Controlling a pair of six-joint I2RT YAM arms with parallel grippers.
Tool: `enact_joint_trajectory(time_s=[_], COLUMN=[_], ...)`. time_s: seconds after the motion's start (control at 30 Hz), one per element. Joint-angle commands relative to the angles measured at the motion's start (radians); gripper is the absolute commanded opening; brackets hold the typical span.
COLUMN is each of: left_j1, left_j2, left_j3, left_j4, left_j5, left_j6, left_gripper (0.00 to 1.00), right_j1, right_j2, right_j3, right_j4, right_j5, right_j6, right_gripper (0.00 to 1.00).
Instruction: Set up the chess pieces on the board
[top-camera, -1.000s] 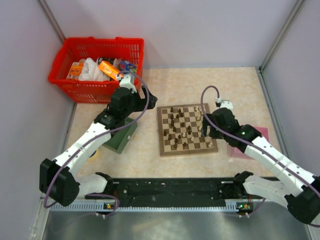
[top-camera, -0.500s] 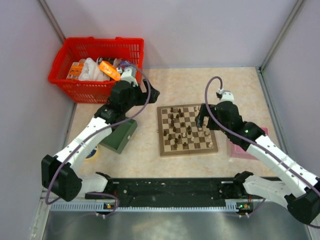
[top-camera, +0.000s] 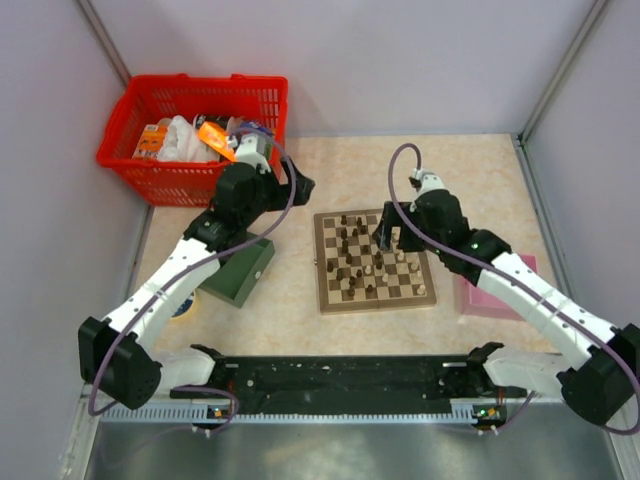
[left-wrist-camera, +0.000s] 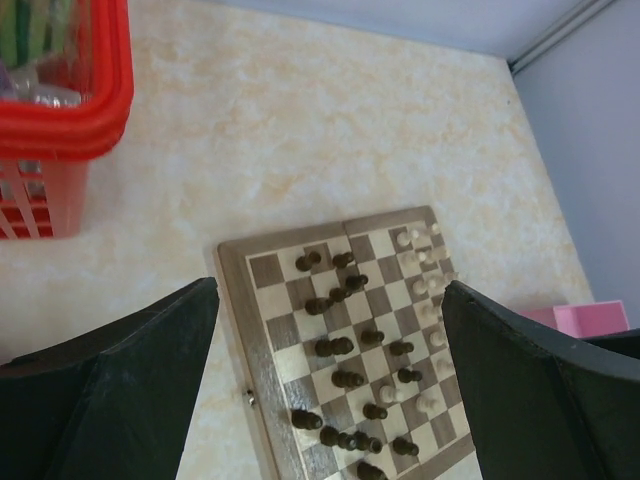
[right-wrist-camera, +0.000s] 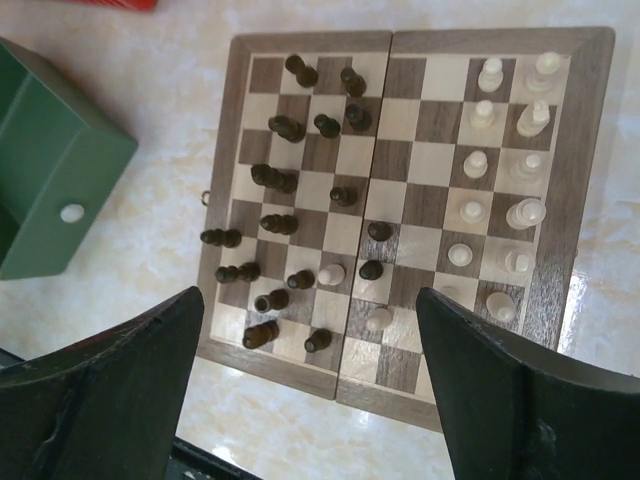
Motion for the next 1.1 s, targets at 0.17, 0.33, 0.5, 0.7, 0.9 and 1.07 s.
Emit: enact_joint_trajectory(time_s=[0.17,0.33,0.5,0.7,0.9,1.07], left_j1=[0.002,0.0,0.002,0.003,0.003,0.003], left_j2=[-0.013,0.002,-0.027,-0.061,-0.067,-0.067], left_j3=[-0.044,-0.018,-0.029,-0.076,-0.079,-0.079], left_j4=[0.159,0.071,0.077,0.1,0.087,0.087], left_j5=[0.155,0.092,0.04,-0.023,-0.049,-0.072], left_j6=[-0.028,0.028,0.042,0.048,0.065,0.074], left_gripper=[0.99,0.99,0.99,0.99,0.99,0.99], right_j1=[0.038,0.057,0.092,0.155,0.163,0.161], right_j2=[0.153,0.222,0.266,0.345,0.351,0.31], right_j3=[0.054,0.08,0.112,0.152,0.151,0.131], right_j4=[-0.078,-0.118,-0.11,-0.11,-0.128,-0.179], right_j5=[0.017,0.043,0.023,0.045,0.085,0.144], right_j6=[-0.037,-0.032,-0.037,-0.015,0.028,0.054], right_gripper=[0.71,0.57,0.46,0.4,0.34,0.35])
